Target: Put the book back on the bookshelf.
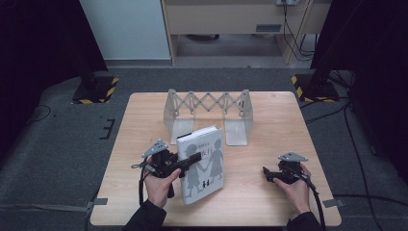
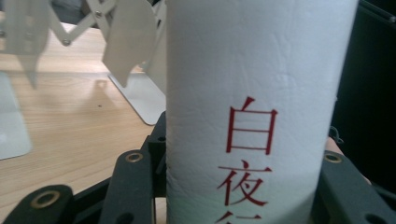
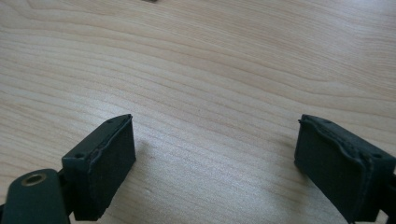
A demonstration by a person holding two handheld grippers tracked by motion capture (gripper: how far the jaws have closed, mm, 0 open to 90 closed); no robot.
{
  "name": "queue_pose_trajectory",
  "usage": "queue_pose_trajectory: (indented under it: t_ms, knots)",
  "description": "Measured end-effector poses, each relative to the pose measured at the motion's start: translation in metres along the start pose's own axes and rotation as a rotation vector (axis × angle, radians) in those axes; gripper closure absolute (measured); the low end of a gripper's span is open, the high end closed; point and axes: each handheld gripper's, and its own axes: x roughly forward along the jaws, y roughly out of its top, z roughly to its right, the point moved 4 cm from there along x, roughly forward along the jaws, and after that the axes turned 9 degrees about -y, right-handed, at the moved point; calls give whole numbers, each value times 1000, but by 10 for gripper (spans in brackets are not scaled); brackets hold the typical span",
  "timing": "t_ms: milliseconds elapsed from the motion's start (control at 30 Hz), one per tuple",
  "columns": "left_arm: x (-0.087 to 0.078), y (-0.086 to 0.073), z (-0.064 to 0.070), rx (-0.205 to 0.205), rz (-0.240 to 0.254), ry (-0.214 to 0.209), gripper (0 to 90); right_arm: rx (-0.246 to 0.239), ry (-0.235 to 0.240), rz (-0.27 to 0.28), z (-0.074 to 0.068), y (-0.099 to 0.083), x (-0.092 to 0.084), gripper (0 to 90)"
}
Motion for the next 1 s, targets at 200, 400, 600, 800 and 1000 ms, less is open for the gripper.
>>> queue_pose_trajectory:
  t_ms: [200, 400, 600, 800, 1000]
  knots:
    - [-10, 8, -6, 23, 10, 53, 519, -7, 3, -3, 0, 0, 0, 108]
    - [-20, 16, -13, 26, 23, 95, 517, -9, 3, -3, 0, 0, 0, 106]
    - [-27, 23, -20, 21, 25, 115, 517, -10, 3, -2, 0, 0, 1, 103]
    - [-36, 32, -32, 21, 46, 163, 517, -9, 2, -2, 0, 0, 1, 103]
    - [-44, 43, -43, 25, 71, 211, 517, -10, 2, -1, 0, 0, 1, 102]
